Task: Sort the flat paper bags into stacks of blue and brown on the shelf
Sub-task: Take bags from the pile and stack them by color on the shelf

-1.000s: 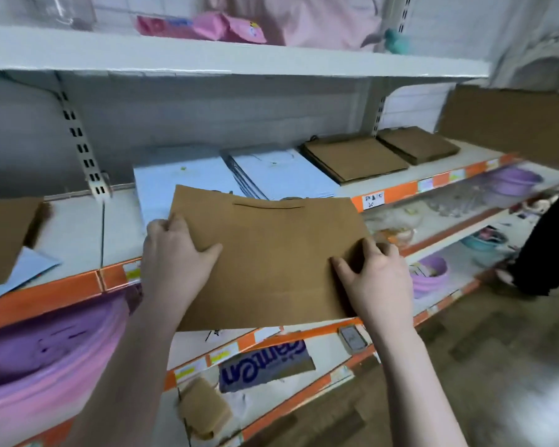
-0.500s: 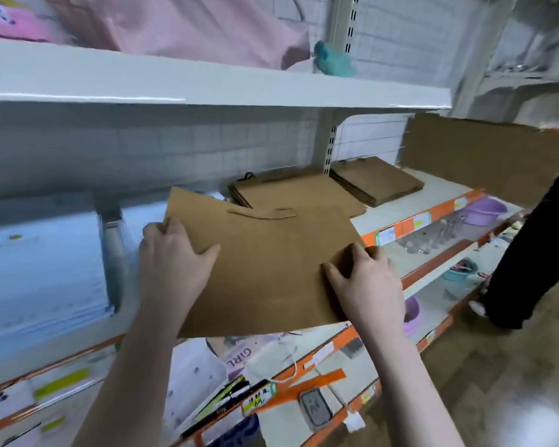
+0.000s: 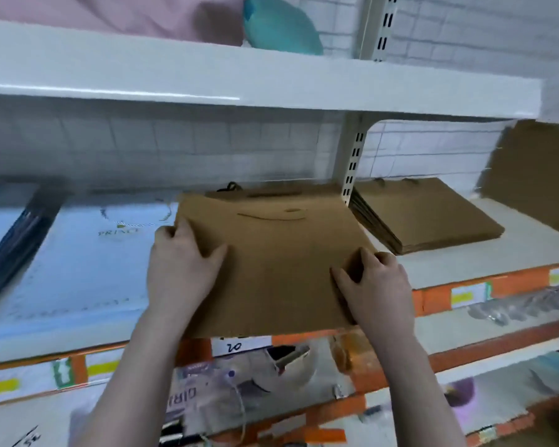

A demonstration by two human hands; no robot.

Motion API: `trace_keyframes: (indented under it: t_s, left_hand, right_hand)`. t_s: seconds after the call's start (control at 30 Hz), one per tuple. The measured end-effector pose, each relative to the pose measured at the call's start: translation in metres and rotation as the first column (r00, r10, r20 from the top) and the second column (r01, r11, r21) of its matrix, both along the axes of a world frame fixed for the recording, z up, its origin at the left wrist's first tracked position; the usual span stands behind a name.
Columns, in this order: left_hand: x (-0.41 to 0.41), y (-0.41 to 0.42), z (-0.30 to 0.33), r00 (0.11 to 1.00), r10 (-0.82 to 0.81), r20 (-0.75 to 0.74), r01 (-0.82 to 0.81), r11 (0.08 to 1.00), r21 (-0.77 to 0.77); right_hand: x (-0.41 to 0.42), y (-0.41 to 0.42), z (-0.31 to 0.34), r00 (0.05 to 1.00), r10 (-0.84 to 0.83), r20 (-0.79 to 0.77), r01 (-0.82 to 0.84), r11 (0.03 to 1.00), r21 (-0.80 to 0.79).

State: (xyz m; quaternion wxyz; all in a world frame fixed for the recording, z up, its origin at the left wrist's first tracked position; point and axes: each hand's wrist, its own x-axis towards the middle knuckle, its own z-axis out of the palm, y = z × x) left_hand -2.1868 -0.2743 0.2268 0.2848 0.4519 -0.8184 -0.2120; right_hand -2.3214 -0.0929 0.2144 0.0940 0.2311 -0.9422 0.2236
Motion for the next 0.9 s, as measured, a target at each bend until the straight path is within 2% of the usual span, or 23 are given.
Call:
trace_keyframes:
  t_s: [0.33, 0.63, 0.9]
  left_hand:
    - [-0.069, 0.028, -0.022, 0.985, 0.163, 0.06, -0.167, 0.983, 0.073]
    - [-0.099, 0.004, -0.037, 0.968, 0.193, 0.163, -0.206, 0.976, 0.069]
    - [-0.113, -0.032, -0.033, 0.968, 0.155, 0.197, -0.175, 0.981, 0.088]
  right_hand:
    - [-0.097, 0.006, -0.006, 0.974, 0.213, 0.079, -0.218, 0.974, 0.062]
    - [-0.131, -0.017, -0.02, 0.957, 0.264, 0.124, -0.277, 0.956, 0.101]
    - [-0.142, -0.047, -0.018, 0.952, 0.285, 0.107, -0.298, 0.945, 0.137]
